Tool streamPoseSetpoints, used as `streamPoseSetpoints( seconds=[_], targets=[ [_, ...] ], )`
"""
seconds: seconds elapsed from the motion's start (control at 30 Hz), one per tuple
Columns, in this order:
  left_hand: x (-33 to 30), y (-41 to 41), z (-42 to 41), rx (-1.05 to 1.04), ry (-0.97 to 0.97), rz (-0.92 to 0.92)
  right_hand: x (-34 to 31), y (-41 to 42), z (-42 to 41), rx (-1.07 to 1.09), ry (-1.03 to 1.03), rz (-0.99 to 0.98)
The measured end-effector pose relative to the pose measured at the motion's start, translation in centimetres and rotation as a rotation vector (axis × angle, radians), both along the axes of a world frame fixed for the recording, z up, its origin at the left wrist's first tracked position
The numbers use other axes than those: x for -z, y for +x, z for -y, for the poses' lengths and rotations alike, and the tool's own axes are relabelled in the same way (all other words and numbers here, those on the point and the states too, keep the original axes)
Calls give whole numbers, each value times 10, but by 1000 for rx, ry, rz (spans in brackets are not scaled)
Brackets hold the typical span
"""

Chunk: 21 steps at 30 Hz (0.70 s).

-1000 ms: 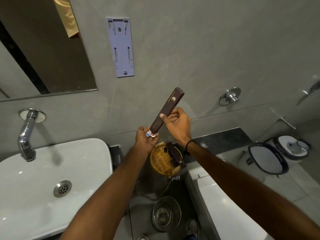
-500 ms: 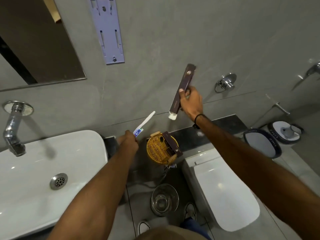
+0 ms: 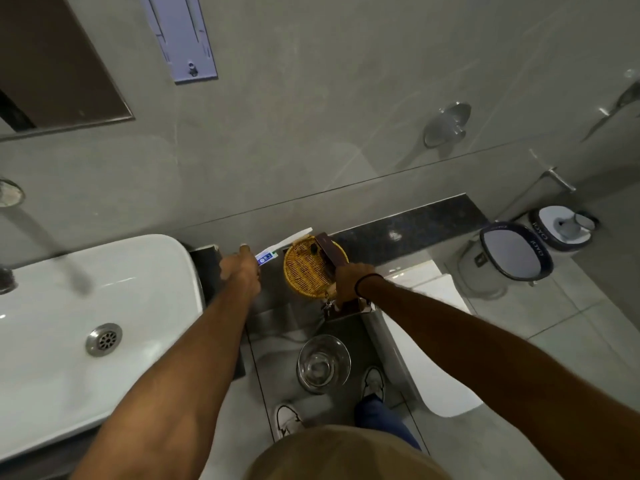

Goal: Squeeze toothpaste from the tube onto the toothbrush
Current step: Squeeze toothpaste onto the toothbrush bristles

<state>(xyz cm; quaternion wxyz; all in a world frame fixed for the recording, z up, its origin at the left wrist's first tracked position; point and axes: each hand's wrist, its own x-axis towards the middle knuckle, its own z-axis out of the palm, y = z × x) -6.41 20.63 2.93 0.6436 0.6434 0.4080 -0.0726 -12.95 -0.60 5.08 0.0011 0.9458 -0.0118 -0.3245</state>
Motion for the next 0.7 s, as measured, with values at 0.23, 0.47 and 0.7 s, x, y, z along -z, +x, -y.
streamPoseSetpoints(
  seconds=[0.23,0.47,0.7],
  targets=[
    [11,-16,-3,128,152,-24,8,-1,2,-24,-10,96],
    [9,-18,-12,376,471,24,-4,41,-11,543,740,3],
    [7,-14,14,487,433,93,9,39,-9,302,727,13]
  ],
)
